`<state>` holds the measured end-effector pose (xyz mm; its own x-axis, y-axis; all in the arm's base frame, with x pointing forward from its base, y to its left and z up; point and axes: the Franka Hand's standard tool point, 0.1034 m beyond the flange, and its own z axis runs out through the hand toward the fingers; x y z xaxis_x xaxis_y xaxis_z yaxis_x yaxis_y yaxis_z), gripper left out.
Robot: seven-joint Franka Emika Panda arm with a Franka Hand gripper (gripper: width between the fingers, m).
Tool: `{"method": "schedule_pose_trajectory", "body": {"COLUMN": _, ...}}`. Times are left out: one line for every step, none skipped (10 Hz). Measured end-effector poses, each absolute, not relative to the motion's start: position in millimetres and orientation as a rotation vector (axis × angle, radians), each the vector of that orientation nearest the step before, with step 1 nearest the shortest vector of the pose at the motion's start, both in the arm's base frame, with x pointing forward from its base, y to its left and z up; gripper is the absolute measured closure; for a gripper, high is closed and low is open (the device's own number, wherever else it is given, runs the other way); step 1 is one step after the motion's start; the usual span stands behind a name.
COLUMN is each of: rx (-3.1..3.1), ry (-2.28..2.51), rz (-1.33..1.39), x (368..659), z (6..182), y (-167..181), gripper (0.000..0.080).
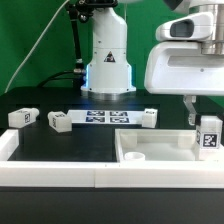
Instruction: Assemble one leg
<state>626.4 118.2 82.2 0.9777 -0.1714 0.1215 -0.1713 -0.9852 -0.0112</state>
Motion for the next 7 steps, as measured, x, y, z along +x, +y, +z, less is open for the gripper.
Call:
{"method": "schedule_pose_trajectory", "body": {"rx": -3.090, "ry": 0.433, "rz": -0.190, "x": 626, "z": 82.0, "y": 119, "gripper": 0.0508}}
{"method": "schedule_pose_trajectory", "body": {"rx": -3.073, "ry": 0.507, "rz": -0.202, "x": 626, "z": 82.0, "y": 118, "gripper": 0.0508}}
{"method": "schedule_pose_trajectory", "body": {"rx": -3.041, "ry": 0.638, "rz": -0.207, "x": 626, "z": 81.9, "y": 117, "gripper": 0.0508}}
{"method": "schedule_pose_trajectory", "body": {"rx": -3.021, "ry": 0.730, "rz": -0.207, "x": 625, "z": 81.9, "y": 115, "gripper": 0.0507}}
{"method": "schedule_pose_trajectory", "body": {"rx": -3.015, "ry": 0.770, "rz": -0.209, "x": 625, "z": 81.8, "y": 113, "gripper": 0.0504}}
{"method": "schedule_pose_trajectory", "body": {"rx": -2.993, "ry": 0.855, "rz": -0.214, "x": 624, "z": 81.7, "y": 110, "gripper": 0.0504}}
{"method": "schedule_pose_trajectory", "body": {"rx": -2.986, "ry": 0.902, "rz": -0.215, "x": 624, "z": 81.8, "y": 107, "gripper": 0.0499}}
